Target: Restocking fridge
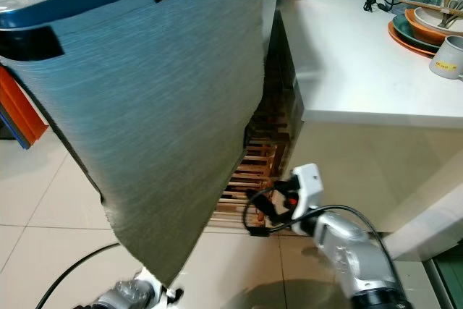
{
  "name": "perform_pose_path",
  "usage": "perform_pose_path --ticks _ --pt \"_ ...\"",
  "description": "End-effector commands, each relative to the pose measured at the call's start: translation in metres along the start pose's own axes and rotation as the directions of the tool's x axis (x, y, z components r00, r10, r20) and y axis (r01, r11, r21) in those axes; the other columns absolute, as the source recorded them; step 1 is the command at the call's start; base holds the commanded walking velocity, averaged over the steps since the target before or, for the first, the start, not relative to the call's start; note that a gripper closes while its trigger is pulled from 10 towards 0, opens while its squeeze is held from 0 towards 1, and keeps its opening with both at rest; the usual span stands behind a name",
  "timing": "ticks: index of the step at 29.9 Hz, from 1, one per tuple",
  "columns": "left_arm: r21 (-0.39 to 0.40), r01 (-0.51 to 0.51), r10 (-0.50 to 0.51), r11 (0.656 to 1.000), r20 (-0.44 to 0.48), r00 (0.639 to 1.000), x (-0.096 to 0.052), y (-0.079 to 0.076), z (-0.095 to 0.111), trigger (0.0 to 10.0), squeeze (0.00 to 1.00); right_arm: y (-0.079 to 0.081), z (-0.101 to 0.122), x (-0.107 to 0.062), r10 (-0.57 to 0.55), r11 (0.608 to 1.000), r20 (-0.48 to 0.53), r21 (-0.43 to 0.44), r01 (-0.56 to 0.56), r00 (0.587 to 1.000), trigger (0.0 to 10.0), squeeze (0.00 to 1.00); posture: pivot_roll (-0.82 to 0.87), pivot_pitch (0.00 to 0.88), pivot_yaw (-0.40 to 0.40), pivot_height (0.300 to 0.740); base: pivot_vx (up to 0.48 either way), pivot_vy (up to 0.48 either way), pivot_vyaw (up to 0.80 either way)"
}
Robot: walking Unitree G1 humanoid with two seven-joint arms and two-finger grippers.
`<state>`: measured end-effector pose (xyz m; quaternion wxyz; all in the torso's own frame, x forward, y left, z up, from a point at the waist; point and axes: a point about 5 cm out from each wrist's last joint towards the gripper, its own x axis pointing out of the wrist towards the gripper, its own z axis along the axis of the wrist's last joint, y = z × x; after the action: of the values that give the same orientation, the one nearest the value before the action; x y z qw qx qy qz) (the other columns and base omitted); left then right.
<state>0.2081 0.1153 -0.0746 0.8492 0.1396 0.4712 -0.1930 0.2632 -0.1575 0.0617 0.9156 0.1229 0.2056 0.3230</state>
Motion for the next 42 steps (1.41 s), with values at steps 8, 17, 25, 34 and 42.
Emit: perform_pose_path --ticks 8,17,25,34,42 --pt "0.156 -0.239 0.257 0.959 -0.109 0.960 -0.011 0.040 -0.039 10.0 0.00 0.014 0.023 -0.001 0.080 0.996 0.064 -0.035 -0.078 0.995 10.0 0.00 -0.20 0.000 0.040 0.740 0.000 0.000 0.00" --pt "0.006 -0.377 0.369 0.926 -0.214 0.904 -0.021 0.067 -0.054 10.0 0.00 0.031 0.022 -0.005 0.165 0.986 0.063 -0.023 -0.164 0.984 10.0 0.00 -0.17 0.000 0.033 0.740 0.000 0.000 0.00" --pt "-0.295 -0.024 -0.057 0.955 -0.264 0.963 -0.006 -0.012 -0.055 10.0 0.00 0.067 0.054 0.002 0.338 0.941 0.137 -0.063 -0.332 0.931 10.0 0.00 -0.18 0.000 0.034 0.740 0.000 0.000 0.00" --pt "-0.321 0.068 -0.131 0.944 -0.177 0.976 0.001 -0.035 -0.014 10.0 0.00 0.183 0.151 0.061 0.703 0.707 0.326 -0.235 -0.667 0.632 10.0 0.00 -0.13 0.000 0.028 0.740 0.000 0.000 0.00" --pt "-0.109 -0.035 0.045 0.993 0.089 0.995 0.004 -0.028 0.028 10.0 0.00 0.129 0.128 0.074 0.436 0.899 0.301 -0.191 -0.395 0.848 10.0 0.00 -0.09 0.000 -0.009 0.740 0.000 0.000 0.00"
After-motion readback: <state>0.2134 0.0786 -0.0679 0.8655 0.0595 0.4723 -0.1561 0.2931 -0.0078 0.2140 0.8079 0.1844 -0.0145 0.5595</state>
